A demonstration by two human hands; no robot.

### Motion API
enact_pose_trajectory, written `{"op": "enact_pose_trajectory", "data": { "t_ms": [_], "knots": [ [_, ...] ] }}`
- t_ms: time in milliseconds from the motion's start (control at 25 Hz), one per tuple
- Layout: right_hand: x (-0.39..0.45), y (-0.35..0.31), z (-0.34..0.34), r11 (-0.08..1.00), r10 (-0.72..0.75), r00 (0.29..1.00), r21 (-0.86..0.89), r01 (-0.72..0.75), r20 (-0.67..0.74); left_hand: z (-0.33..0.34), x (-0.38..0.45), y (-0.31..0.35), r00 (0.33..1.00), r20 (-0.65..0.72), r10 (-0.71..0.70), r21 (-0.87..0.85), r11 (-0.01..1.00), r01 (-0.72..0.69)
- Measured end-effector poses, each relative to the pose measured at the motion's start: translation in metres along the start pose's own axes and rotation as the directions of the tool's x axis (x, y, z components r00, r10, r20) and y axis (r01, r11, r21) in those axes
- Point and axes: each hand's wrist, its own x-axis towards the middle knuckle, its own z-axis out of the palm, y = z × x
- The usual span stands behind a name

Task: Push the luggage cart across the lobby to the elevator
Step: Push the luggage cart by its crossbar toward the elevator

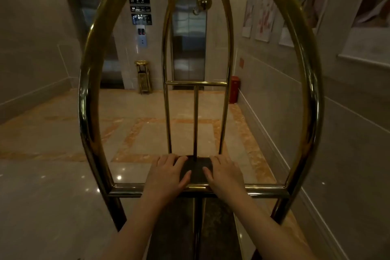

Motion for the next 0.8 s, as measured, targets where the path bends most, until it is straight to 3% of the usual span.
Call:
{"op": "enact_pose_trajectory", "data": {
  "t_ms": [120,200,360,520,800],
  "knots": [
    [-0.003,0.004,0.011,1.000,-0.002,1.000,-0.012,0.002,0.019,0.018,-0.003,-0.002,0.998,0.060,0.012,0.017,1.000,-0.013],
    [-0.005,0.007,0.012,1.000,-0.025,0.994,0.015,0.024,0.106,0.030,-0.006,-0.001,0.989,0.145,0.019,0.022,0.999,-0.022],
    [-0.003,0.013,0.001,0.962,-0.244,0.904,-0.032,0.272,0.351,0.028,-0.004,-0.006,0.940,0.334,0.066,0.026,0.997,-0.079],
    [0.002,0.016,-0.002,0.917,-0.333,0.876,-0.095,0.387,0.350,0.022,0.002,-0.008,0.938,0.327,0.115,-0.016,0.993,-0.116],
    [0.024,0.017,0.000,0.915,-0.344,0.864,-0.076,0.396,0.366,0.029,0.023,-0.013,0.946,0.302,0.115,0.038,0.991,-0.132]
  ]
}}
